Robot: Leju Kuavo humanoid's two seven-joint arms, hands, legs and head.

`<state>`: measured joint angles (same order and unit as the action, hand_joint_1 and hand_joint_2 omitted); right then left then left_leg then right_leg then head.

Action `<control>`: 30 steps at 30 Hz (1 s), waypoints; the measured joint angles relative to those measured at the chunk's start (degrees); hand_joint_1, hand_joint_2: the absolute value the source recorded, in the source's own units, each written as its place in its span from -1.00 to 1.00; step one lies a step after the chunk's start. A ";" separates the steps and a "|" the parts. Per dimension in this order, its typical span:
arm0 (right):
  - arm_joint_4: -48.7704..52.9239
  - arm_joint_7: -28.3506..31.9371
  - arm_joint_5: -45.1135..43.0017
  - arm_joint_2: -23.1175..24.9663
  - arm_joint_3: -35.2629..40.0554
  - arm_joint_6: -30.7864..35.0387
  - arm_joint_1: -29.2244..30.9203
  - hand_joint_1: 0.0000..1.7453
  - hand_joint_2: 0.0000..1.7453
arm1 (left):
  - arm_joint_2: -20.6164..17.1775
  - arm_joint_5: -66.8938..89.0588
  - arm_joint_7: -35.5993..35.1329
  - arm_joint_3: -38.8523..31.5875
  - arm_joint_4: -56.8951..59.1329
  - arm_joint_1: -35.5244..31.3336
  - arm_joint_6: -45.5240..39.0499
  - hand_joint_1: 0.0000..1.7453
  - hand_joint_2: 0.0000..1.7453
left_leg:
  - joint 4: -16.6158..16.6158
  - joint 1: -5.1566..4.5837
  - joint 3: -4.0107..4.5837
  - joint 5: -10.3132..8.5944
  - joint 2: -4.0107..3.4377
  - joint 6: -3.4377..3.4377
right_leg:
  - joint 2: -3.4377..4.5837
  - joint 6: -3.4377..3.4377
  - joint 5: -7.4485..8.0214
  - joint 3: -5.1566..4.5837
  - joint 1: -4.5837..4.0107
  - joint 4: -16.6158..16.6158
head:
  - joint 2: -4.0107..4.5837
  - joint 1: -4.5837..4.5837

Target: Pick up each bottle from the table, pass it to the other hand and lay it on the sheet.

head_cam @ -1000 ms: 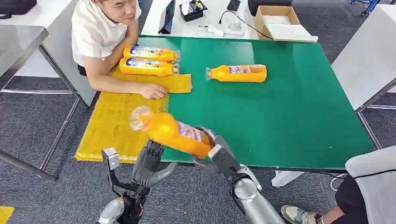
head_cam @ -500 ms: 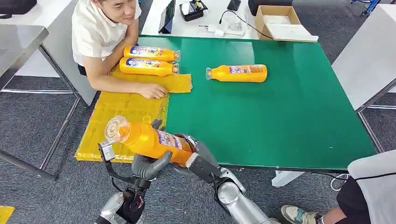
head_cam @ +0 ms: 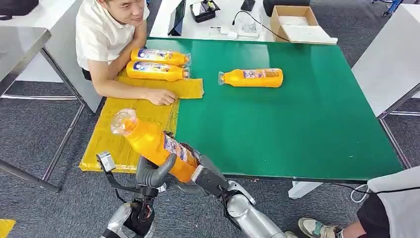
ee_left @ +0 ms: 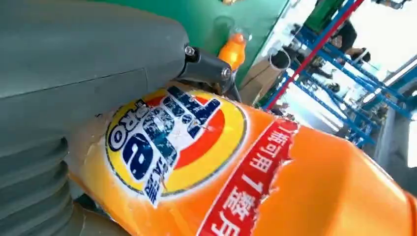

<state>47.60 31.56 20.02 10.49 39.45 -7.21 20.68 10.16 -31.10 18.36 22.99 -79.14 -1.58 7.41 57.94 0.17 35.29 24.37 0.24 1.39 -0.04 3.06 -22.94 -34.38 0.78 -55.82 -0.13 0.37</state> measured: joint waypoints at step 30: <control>13.68 0.46 8.96 -3.34 -1.66 16.74 -11.93 -1.00 -1.00 | -1.71 41.91 8.52 -11.28 7.72 -10.71 -43.53 1.00 1.00 | 0.00 0.01 0.02 -0.01 0.02 -0.01 | 0.00 0.00 0.00 0.01 0.00 -0.02 | 0.00 0.04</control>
<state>61.29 32.02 28.98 7.15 37.79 9.53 8.75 8.46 10.81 26.89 11.71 -71.42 -12.29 -36.12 57.94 0.17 35.31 24.36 0.26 1.38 -0.04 3.05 -22.93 -34.38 0.79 -55.83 -0.13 0.42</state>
